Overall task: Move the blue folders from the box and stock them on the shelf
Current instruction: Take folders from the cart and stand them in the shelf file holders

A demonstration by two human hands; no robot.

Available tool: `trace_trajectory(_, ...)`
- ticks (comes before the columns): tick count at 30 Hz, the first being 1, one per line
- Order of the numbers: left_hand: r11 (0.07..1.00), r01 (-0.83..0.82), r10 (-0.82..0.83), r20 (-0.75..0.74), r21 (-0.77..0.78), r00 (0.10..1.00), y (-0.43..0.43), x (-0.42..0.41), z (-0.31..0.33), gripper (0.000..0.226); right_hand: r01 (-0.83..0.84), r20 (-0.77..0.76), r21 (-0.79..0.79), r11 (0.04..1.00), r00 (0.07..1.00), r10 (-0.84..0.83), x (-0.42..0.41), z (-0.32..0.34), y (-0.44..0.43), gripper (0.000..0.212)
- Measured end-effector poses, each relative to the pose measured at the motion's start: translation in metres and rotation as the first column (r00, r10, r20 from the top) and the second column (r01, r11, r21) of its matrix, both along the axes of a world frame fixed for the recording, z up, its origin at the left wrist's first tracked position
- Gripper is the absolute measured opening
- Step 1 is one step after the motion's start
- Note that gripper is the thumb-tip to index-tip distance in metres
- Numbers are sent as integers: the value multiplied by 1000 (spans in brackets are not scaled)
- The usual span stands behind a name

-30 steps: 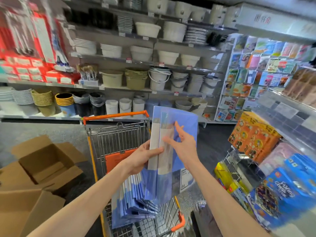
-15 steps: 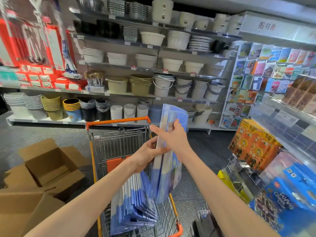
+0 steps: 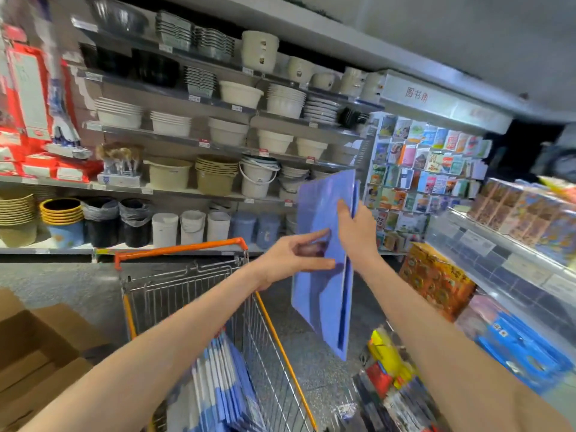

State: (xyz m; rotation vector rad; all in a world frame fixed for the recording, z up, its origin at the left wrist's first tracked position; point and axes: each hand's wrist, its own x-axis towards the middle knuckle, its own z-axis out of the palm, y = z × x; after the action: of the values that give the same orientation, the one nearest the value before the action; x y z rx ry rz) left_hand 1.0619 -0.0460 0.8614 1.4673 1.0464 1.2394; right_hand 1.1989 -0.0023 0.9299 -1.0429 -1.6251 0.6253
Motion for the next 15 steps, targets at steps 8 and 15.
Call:
trace_trajectory(8, 769, -628, 627, 53, 115, 777, 46, -39, 35, 94, -155, -465, -149, 977, 883, 69, 60, 57, -20, 17)
trace_trajectory(15, 987, 19, 33, 312, -162, 950, 63, 31, 83, 72, -10, -502, -130, 992, 863, -57, 137, 103, -60, 41)
